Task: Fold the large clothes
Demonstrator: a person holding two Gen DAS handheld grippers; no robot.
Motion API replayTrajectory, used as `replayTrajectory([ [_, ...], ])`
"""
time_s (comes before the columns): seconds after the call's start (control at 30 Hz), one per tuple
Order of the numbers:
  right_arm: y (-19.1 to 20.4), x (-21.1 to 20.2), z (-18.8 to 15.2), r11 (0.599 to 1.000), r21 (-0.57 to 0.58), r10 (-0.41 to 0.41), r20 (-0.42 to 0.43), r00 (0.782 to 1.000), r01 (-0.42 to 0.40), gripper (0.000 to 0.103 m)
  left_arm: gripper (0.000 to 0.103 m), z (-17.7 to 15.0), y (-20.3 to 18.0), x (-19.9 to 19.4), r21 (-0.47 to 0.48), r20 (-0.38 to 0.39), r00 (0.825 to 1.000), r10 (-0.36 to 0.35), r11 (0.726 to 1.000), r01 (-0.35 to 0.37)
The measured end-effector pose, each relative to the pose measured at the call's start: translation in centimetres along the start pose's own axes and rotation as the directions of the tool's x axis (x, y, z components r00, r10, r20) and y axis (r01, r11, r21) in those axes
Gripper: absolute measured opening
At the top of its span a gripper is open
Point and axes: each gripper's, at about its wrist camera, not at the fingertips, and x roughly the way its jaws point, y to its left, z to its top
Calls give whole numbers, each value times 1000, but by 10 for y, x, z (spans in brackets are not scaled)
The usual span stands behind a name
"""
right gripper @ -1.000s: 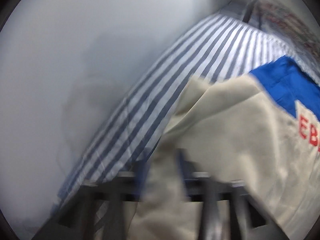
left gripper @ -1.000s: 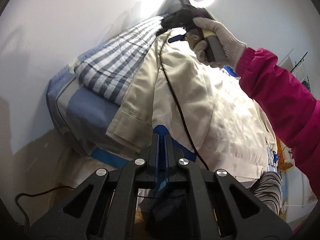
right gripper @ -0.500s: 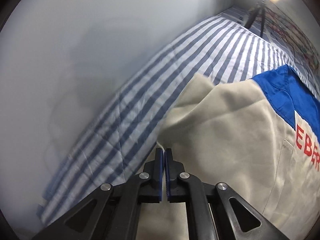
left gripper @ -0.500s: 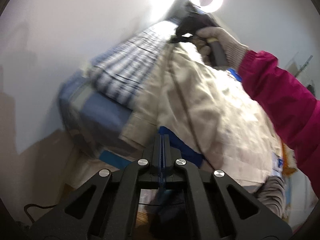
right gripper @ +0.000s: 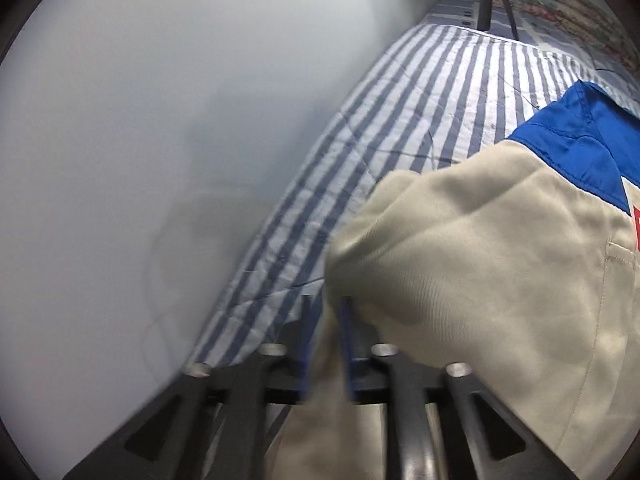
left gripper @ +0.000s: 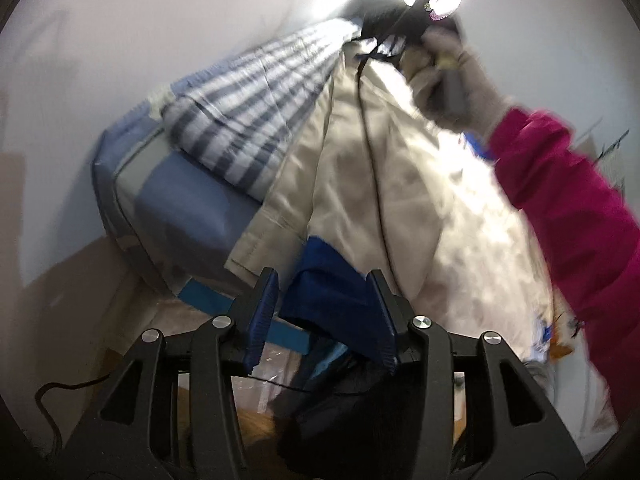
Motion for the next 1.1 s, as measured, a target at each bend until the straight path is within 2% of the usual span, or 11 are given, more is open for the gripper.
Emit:
replayTrajectory([
  [0.07, -6, -20, -1, 998, 12, 54, 11, 998, -54, 37, 26, -1, -1, 10, 0, -28, 1000, 2, 1000, -2],
  [0.1, -11, -29, -2, 996, 15, 83, 10, 996, -84, 37, 6, 0, 0, 14, -8, -42, 999, -4, 1000, 3],
  [0.2, -15, -66, -26, 992, -48, 114, 14, 993, -113, 37, 2, 0, 5, 12, -40, -32, 999, -26, 999, 25],
  [0.33, -34, -94, -78, 992, -101, 70, -10, 998, -70, 37, 1, -2, 25, -11, -95, 41, 999, 25, 995, -21],
  [0.47, -54, -91, -128, 992, -129, -8, -20, 1000, 5, 36, 2, -3, 23, -1, -87, 10, 998, 55, 995, -54],
  [0.57, -53, -83, -159, 988, -150, 13, -48, 999, -20, 33, 10, 1, 19, -9, -80, 46, 996, 75, 994, -71],
  [0.7, -36, -60, -191, 940, -326, -124, -41, 991, 104, 32, 56, 14, 15, -22, -48, 114, 989, 92, 995, -87],
  [0.77, -27, -52, -199, 906, -392, -178, -5, 984, 162, 31, 57, 22, 10, -19, 5, 116, 985, 130, 991, -132],
  [0.83, -25, -60, -198, 910, -378, -192, -24, 981, 169, 30, 57, 31, 11, -9, 30, 76, 988, 135, 990, -138],
  [0.97, -11, -87, -193, 936, -341, -83, 31, 996, 88, 29, 57, 37, 12, 4, 49, 39, 993, 115, 992, -117],
  [1.1, 10, -74, -183, 930, -356, -79, 48, 996, 91, 28, 57, 40, 12, 16, 34, 15, 997, 78, 996, -79],
])
